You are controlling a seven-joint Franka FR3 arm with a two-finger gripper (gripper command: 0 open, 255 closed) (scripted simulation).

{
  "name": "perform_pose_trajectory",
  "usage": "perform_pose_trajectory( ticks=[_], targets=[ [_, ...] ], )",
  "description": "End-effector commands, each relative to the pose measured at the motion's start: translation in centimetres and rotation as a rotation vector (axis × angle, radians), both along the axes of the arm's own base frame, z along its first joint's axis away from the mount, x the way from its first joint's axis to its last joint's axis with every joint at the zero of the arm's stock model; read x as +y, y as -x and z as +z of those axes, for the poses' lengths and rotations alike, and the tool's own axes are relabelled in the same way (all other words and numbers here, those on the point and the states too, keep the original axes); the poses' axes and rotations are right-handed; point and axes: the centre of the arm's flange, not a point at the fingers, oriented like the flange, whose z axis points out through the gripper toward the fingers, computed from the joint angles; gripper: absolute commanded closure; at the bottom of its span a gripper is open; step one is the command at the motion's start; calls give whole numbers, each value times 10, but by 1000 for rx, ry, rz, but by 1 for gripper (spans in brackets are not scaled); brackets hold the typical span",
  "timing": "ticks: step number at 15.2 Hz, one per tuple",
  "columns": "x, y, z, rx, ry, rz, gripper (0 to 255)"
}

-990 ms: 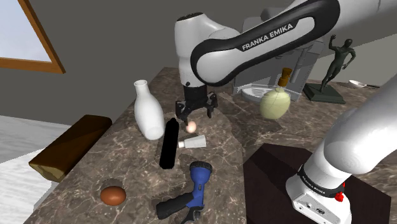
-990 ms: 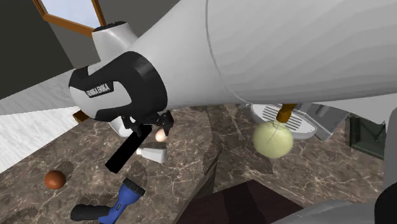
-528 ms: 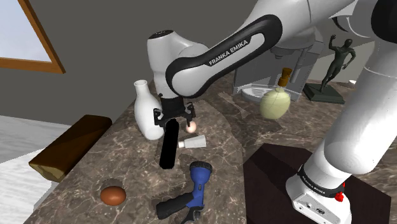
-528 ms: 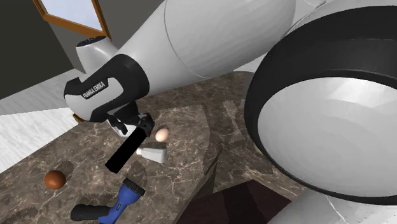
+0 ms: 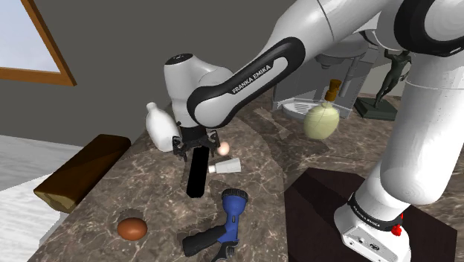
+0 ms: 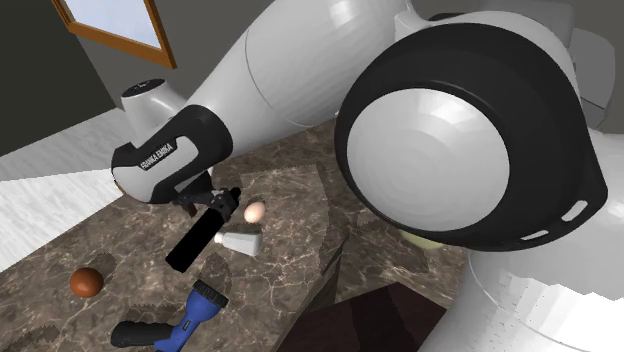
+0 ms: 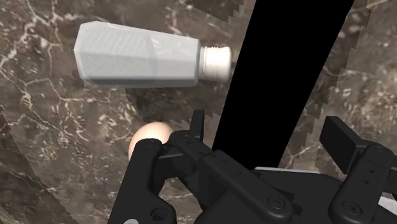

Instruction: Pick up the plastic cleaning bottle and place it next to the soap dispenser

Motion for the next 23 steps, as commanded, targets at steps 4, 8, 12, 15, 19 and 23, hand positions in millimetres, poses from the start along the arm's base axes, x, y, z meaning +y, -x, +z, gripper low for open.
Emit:
perform_pose_trajectory(
  ticks=[4, 8, 12, 15, 19, 23],
  targets=[
    [-1, 0, -14, 0, 0, 0, 0],
    [-1, 0, -14, 0, 0, 0, 0],
    [-1, 0, -14, 0, 0, 0, 255],
    [-1, 0, -14, 0, 0, 0, 255],
    [-1, 0, -14, 0, 0, 0, 255],
    [-1, 0, 7, 0, 0, 0, 255]
  ],
)
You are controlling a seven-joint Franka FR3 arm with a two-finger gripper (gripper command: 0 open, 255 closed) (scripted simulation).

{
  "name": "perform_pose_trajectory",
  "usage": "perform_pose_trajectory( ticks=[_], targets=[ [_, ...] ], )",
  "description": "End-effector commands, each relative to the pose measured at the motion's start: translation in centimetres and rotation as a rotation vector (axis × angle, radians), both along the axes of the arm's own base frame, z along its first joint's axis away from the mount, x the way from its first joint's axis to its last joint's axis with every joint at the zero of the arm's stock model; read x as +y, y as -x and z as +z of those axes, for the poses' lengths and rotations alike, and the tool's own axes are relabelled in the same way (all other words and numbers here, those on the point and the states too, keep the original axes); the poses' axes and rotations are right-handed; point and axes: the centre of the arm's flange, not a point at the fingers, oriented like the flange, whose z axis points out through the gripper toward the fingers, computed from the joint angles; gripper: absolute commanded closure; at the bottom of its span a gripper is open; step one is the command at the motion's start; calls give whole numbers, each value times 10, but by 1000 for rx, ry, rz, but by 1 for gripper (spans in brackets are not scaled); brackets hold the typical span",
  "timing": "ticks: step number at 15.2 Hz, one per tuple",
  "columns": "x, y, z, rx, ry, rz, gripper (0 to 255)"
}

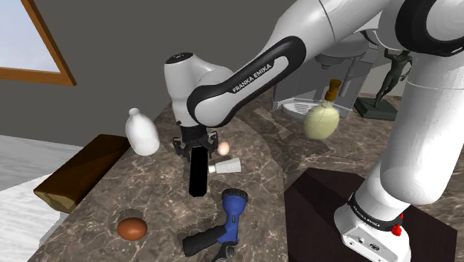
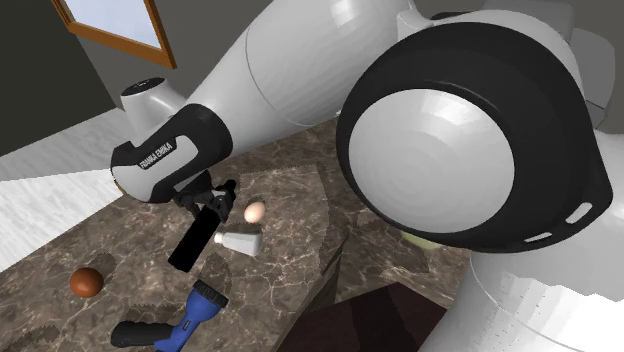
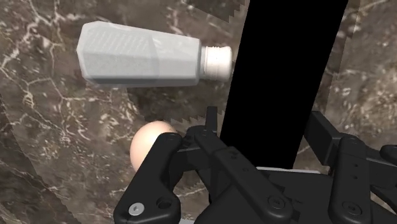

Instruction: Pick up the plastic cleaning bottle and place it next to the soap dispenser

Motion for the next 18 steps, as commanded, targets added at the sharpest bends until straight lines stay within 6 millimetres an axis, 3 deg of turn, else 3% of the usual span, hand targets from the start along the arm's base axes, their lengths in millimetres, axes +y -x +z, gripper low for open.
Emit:
perform_pose_trajectory(
  ticks=[1, 18],
  targets=[
    [0, -1, 10, 0, 0, 0, 255],
    [0, -1, 100, 0, 0, 0, 255]
  ],
)
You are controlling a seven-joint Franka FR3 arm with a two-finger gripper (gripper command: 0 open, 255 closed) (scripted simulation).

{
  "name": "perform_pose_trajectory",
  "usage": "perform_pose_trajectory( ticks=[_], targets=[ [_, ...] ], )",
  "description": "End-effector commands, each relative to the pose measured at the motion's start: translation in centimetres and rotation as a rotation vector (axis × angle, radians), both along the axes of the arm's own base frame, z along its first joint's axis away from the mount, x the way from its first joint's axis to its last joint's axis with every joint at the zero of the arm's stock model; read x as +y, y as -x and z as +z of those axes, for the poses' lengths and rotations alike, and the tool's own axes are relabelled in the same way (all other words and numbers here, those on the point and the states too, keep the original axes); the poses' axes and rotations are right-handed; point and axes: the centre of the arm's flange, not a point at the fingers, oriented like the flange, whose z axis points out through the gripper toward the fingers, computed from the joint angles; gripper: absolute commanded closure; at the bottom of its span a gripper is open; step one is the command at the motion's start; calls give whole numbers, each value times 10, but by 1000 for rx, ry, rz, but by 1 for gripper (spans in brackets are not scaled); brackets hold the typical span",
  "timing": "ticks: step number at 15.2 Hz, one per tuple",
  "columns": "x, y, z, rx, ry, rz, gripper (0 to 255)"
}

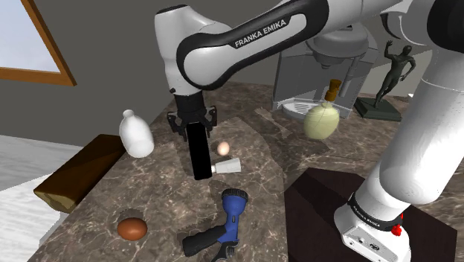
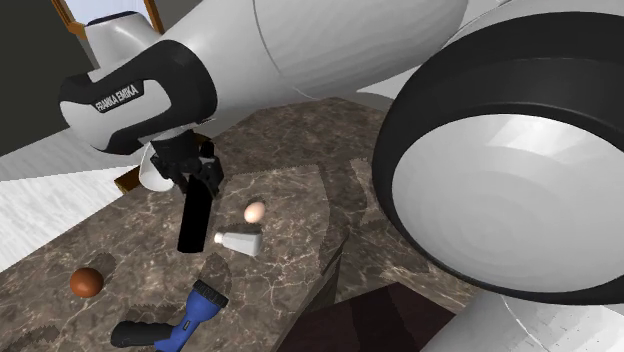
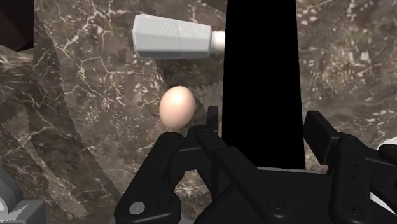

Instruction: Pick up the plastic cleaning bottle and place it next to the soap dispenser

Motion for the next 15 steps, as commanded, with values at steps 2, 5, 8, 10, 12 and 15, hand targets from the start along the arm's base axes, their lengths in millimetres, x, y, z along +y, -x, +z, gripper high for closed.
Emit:
perform_pose_trajectory(
  ticks=[2, 5, 8, 10, 12, 15],
  targets=[
    [0, 0, 16, 0, 0, 0, 255],
    [0, 0, 32, 0, 0, 0, 255],
    [0, 0, 47, 0, 0, 0, 255],
    [0, 0, 58, 0, 0, 0, 255],
    [0, 0, 68, 0, 0, 0, 255],
    [0, 0, 84, 0, 0, 0, 255]
  ],
)
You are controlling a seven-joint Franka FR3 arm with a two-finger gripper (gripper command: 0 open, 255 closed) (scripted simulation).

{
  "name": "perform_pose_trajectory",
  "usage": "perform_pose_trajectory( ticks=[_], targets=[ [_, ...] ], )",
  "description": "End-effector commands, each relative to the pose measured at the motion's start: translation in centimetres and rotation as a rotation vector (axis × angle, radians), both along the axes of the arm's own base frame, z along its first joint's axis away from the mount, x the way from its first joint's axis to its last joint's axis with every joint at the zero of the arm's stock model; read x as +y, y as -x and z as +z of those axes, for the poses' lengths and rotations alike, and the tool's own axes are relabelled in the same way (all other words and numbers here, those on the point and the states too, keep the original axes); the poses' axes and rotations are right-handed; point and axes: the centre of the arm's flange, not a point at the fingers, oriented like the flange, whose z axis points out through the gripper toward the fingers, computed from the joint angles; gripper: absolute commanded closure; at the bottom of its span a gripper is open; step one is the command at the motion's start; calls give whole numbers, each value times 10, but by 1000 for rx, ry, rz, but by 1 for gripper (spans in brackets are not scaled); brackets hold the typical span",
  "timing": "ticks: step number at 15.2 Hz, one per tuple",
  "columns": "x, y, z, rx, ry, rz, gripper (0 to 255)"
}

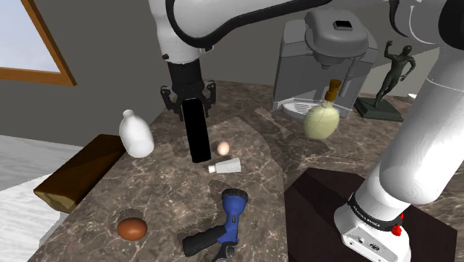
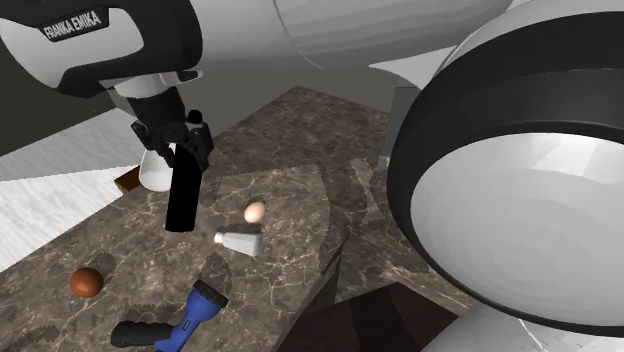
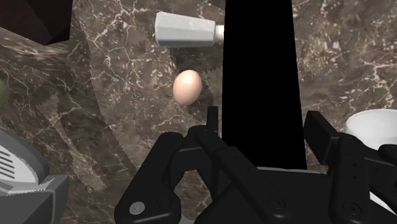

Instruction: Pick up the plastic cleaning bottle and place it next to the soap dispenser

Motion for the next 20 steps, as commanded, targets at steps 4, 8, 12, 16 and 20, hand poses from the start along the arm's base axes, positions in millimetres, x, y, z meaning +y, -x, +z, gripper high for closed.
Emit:
perform_pose_trajectory(
  ticks=[4, 8, 12, 16, 20],
  targets=[
    [-1, 0, 27, 0, 0, 0, 255],
    [-1, 0, 48, 0, 0, 0, 255],
    [-1, 0, 69, 0, 0, 0, 255],
    [-1, 0, 90, 0, 0, 0, 255],
    [-1, 0, 111, 0, 0, 0, 255]
  ],
)
